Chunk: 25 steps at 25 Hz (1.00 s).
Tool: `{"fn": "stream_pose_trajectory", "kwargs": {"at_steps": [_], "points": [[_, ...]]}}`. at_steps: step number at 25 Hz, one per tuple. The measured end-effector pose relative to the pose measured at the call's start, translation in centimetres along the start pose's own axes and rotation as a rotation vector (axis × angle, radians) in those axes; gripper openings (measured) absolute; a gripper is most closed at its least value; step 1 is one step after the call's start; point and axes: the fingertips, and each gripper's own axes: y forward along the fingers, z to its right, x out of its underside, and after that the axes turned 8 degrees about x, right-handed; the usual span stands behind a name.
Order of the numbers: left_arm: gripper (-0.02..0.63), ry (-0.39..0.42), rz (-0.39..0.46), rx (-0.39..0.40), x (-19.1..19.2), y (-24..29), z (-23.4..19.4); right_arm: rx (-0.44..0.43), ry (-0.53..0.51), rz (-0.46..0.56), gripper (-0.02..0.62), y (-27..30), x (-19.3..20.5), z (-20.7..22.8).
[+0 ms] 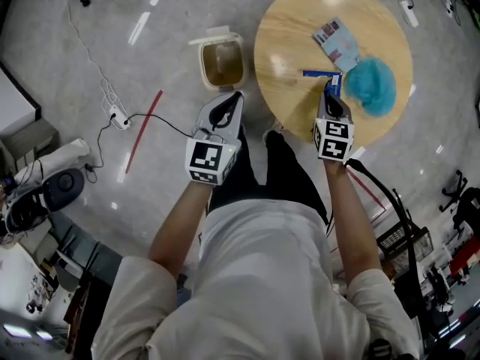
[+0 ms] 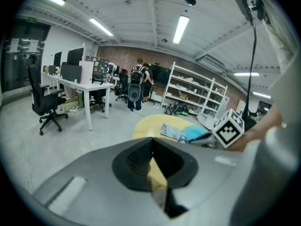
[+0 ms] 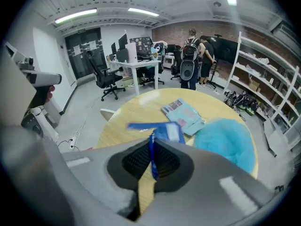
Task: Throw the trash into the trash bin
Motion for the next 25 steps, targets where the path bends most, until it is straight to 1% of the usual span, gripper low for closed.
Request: {"fn": "stream_pose_trajectory", "kwargs": {"at_steps": [5, 11, 18, 25], "points": [[0.005, -0.011, 0.01, -0.036, -0.2, -1.9, -1.9, -0.034, -0.022, 0.007, 0.002, 0.1, -1.6, -2.9], [0.005, -0.03, 0.015, -0.056, 0.6, -4.2, -4.2, -0.07, -0.048, 0.02, 0.002, 0.7, -3.7, -6.6], [0.005, -0.055, 0.026, -0.092, 1.3, -6.6, -7.3, -0.151, -0.112, 0.032, 0.002, 1.6, -5.8, -12.9], [0.005, -0.076, 0.046, -0.136, 2.2, -8.9, -10.9, -0.241, -0.178, 0.039, 0.002, 2.9, -7.2, -20.2]]}}
